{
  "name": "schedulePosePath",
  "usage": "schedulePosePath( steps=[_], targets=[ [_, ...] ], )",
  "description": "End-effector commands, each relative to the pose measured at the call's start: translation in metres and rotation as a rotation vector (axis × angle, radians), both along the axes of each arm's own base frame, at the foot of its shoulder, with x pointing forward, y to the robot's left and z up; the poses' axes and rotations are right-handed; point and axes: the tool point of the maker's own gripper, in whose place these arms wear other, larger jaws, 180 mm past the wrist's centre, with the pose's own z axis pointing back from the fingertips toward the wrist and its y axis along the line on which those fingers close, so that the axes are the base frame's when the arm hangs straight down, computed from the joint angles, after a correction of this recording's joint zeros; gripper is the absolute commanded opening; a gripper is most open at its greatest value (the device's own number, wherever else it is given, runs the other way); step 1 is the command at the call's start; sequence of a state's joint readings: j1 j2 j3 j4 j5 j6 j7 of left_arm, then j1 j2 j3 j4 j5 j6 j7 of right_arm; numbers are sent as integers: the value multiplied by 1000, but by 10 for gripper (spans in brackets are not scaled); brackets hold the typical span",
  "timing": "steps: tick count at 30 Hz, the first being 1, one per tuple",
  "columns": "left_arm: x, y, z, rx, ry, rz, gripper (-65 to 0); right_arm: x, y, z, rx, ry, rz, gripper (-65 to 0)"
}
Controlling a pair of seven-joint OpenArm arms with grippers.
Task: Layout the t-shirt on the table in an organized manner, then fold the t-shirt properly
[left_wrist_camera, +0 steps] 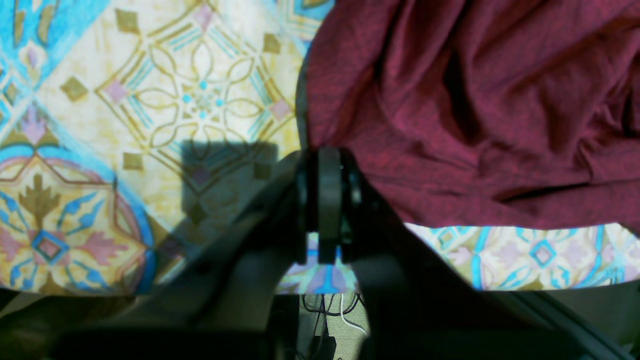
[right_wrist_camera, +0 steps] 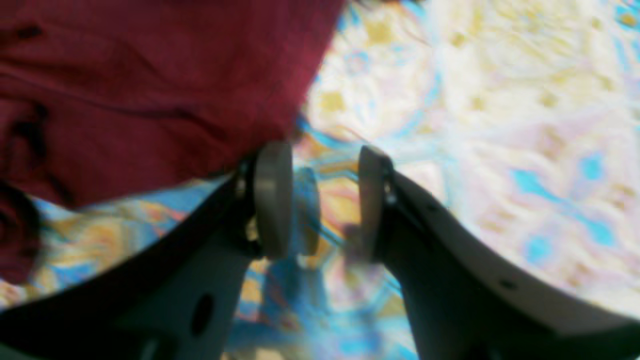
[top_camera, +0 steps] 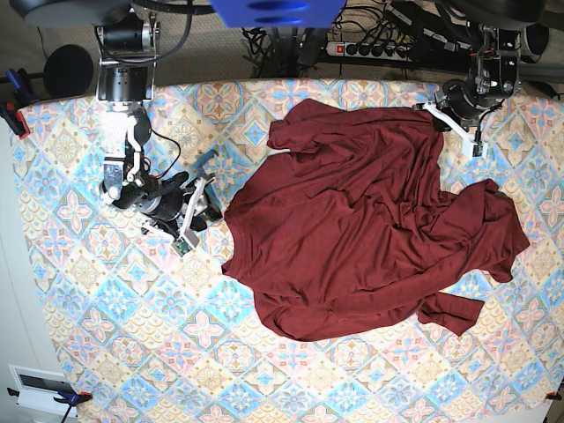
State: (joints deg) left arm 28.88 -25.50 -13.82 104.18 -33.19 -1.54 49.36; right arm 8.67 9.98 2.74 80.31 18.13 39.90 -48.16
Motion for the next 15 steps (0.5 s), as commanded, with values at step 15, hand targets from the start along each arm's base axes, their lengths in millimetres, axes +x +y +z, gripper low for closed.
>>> schedulePosePath(
  steps=[15],
  targets=[
    [6,3,7,11,-28,-5,-641,-2,34,-17,162,72,-23,-436]
  ],
)
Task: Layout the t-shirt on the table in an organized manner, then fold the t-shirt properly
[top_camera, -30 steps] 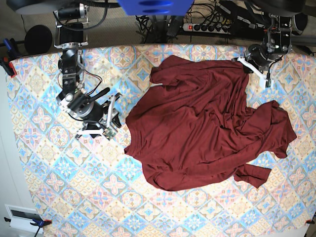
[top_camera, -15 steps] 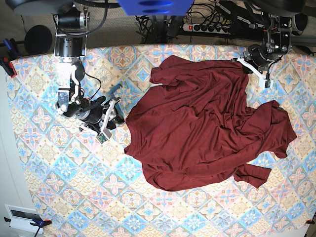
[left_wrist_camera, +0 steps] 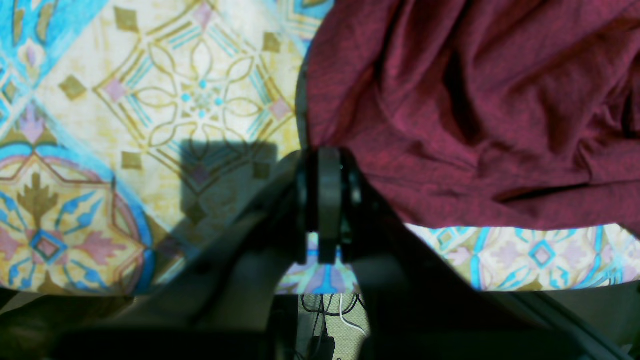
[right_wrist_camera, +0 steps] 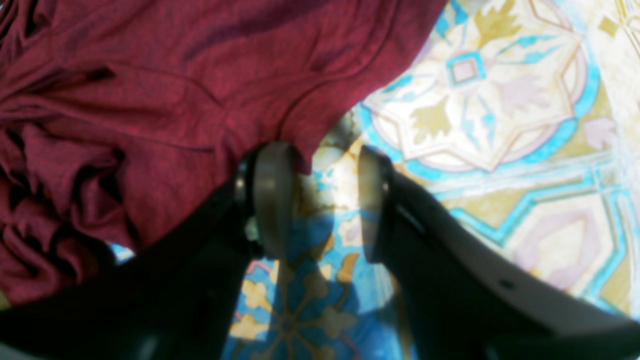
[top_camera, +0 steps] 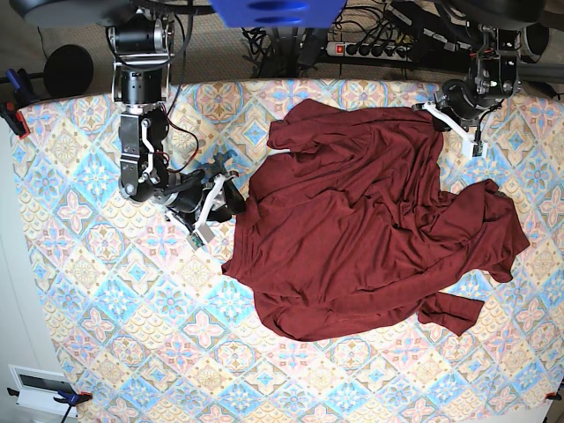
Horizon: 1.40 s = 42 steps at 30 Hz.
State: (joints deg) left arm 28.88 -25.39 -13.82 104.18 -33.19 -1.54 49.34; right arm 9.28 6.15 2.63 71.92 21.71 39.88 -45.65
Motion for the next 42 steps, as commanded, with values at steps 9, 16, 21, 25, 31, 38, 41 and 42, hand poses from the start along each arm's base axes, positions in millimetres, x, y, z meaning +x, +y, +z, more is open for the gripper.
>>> schedulePosePath(
  steps=[9,16,21,25,31,38,41,42],
  targets=[
    [6,1,6,9,-26,-9,-641,8,1,8,1,-21,3,-437],
    [6,1,6,9,-26,-9,-641,8,12,12,21,-31,8,-437],
    [6,1,6,9,-26,-9,-642,8,17,14,32,-34,10,-437],
    [5,1,6,9,-23,-10,-642,9,17,14,35,-35,10,-435],
    [5,-3,5,-4,-26,-1,-642,16,32,22,28,-56,62,-445],
    [4,-5,4,-10,-25,-1,-643,28,38,33,24,-89,82,-650],
    [4,-5,4,-10,-25,-1,-643,37,26,40,31,-106,39,-648],
    [4,-6,4,-12,-25,-1,-643,40,18,41,36,-109,12,-650]
  ],
)
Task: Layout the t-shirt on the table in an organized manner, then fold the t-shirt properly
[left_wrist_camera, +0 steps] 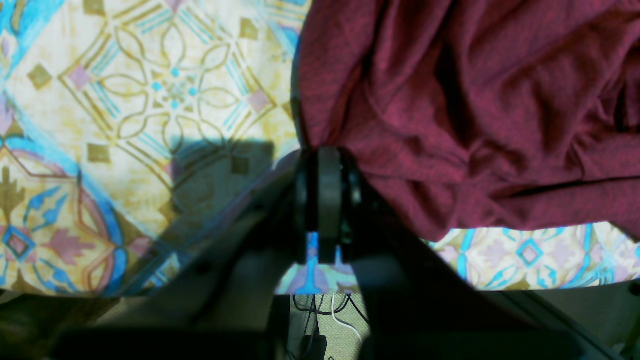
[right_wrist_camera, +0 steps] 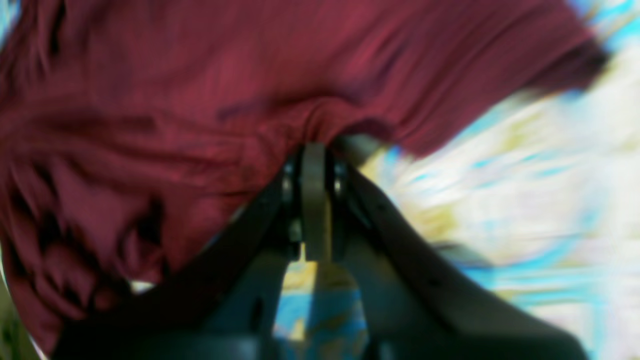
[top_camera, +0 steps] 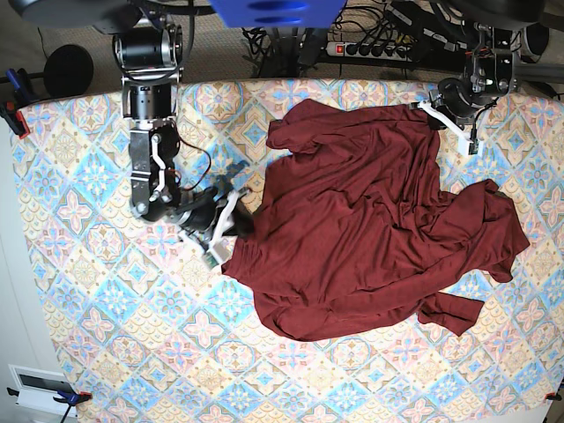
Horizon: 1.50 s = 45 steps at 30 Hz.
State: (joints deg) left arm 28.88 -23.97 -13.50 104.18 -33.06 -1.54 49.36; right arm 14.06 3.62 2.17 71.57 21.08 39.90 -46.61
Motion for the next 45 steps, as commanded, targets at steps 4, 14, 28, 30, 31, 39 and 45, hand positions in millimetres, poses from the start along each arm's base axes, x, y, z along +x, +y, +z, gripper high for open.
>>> schedulePosePath(
  steps=[4,14,28,30,31,39,45],
  targets=[
    [6,3,7,10,-28,-8,-644,20,-33,19,29,-55,-104,-650],
    [20,-43,18,-44,-71,-126,-640,49,-137,54,-95,-147,-249,-650],
    [23,-84,23,-194,-68,-176,-577,47,-176,61,-215,-119,-250,-638],
    [18,-67,23,-165,-57,-157,-576,33,-165,43,-210,-73,-234,-617],
    [17,-60,23,-155,-56,-142,-574,23,-153,33,-199,-47,-219,-604],
    [16,-35,28,-117,-67,-91,-572,6,-83,30,-139,-27,-135,-573],
    [10,-37,25,-124,-34,-95,-529,-32,13,32,-119,-147,155,-568]
  ],
)
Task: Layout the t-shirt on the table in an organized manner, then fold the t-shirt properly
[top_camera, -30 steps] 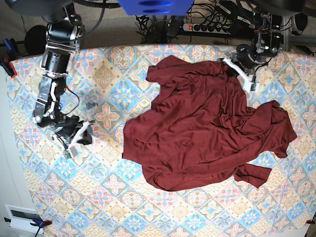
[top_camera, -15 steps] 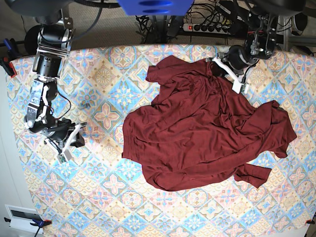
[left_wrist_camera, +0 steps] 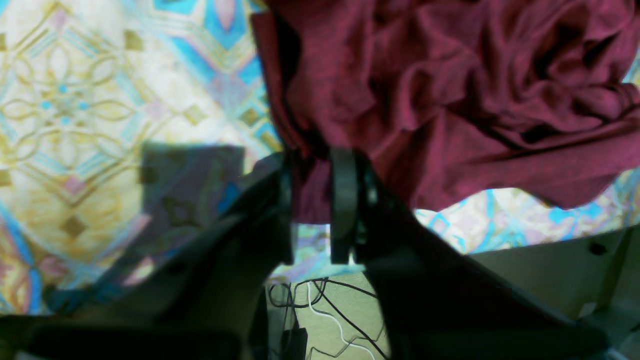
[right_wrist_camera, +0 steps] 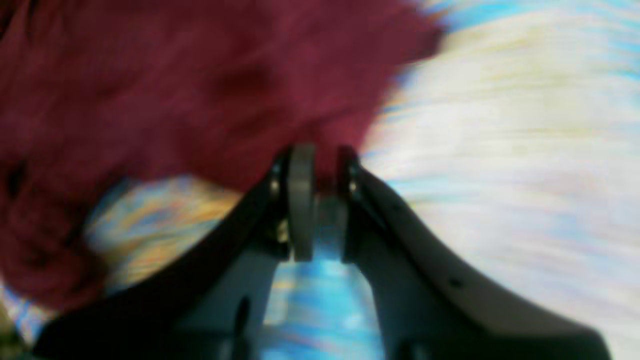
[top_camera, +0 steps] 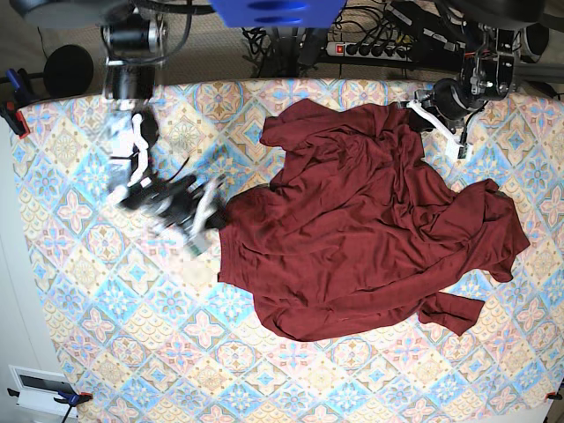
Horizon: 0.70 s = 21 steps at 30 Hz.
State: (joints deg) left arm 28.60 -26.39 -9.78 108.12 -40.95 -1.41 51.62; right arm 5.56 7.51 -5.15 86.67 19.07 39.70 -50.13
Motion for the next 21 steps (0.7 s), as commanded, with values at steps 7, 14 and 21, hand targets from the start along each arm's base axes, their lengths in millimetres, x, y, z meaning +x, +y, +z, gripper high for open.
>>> schedulePosePath(
  steps=[7,14,21],
  targets=[
    [6,3,8,8,-27,-11,-453,4,27,27,-220,-298,224,-460],
    [5,0,7,4,-23,-15,-445,3,19,21,-305,-347,276,-439],
    [5,1,7,5,-23,-13,-445,13,-2,19,-358,-352,275,-437]
  ],
)
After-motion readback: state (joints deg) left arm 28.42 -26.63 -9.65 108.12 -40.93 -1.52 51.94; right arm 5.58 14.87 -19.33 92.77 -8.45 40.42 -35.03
